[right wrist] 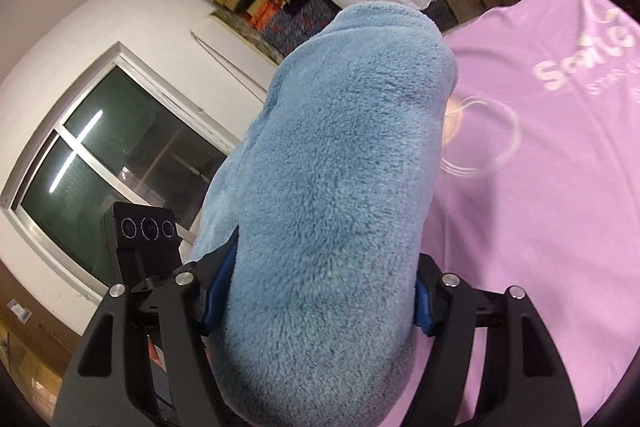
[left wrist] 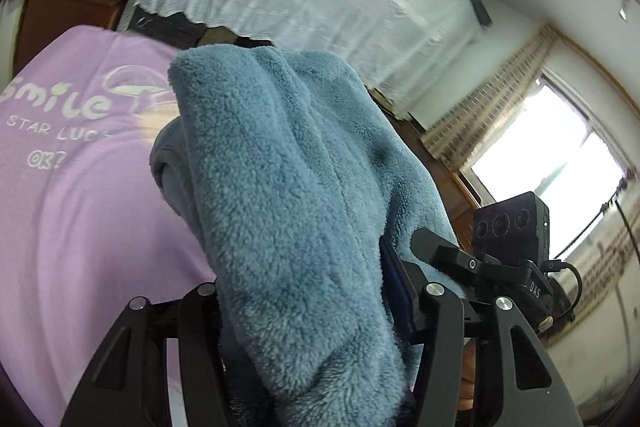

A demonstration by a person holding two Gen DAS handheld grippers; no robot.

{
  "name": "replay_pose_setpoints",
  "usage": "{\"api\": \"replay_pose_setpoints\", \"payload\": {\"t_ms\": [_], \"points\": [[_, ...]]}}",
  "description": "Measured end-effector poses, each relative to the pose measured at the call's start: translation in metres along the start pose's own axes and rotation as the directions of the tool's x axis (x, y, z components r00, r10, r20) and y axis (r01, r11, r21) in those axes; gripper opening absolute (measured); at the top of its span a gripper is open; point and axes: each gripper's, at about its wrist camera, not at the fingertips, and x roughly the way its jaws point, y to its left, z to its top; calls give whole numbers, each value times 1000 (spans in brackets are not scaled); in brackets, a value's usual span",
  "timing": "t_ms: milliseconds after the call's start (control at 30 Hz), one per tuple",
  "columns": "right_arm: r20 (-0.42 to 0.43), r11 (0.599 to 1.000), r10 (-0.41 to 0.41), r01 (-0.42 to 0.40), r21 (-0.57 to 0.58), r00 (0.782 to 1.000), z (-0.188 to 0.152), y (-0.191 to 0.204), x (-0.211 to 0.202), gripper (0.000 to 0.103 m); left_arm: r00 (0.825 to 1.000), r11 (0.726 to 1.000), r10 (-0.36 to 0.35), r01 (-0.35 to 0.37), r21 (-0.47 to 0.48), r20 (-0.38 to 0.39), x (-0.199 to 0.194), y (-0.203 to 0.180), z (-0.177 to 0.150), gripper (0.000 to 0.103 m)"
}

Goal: Fold large clothes

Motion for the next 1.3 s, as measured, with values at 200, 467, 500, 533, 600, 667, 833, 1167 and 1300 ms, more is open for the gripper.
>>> {"api": "replay_pose_setpoints", "payload": {"t_ms": [200, 467, 500, 533, 600, 667, 833, 1167, 1300], "points": [[33, 1000, -8, 8, 8, 999, -44, -11, -50, 68, 999, 997, 24, -23, 72, -22, 1, -49, -46, 57], [-43, 993, -69, 73, 92, 997, -93, -57, -20, 68, 991, 998, 68, -66, 13, -114, 29, -11, -93, 57], [-66, 989, -88, 95, 111, 994, -99, -65, -14, 68, 987, 997, 78, -79, -1, -141, 38, -1, -98, 57], [-84, 986, -101, 111, 127, 991, -103, -73, -8, 68, 981, 995, 92, -97, -17, -172, 49, 10, -104, 57], [-112, 975, -133, 150, 161, 985, -111, -92, 3, 69, 969, 991, 113, -125, -42, -219, 65, 27, -114, 57], [-98, 980, -111, 125, 156, 989, -116, -99, 2, 70, 970, 992, 94, -109, -56, -224, 68, 36, -120, 58], [-94, 982, -99, 113, 152, 991, -124, -108, 2, 71, 964, 989, 144, -146, 10, -224, 69, 27, -123, 60], [-97, 984, -107, 120, 132, 989, -123, -103, 6, 72, 962, 986, 168, -167, 23, -216, 72, 23, -125, 68], [-100, 984, -109, 122, 128, 989, -122, -101, 5, 75, 956, 977, 215, -210, 45, -201, 71, 19, -124, 76]]}}
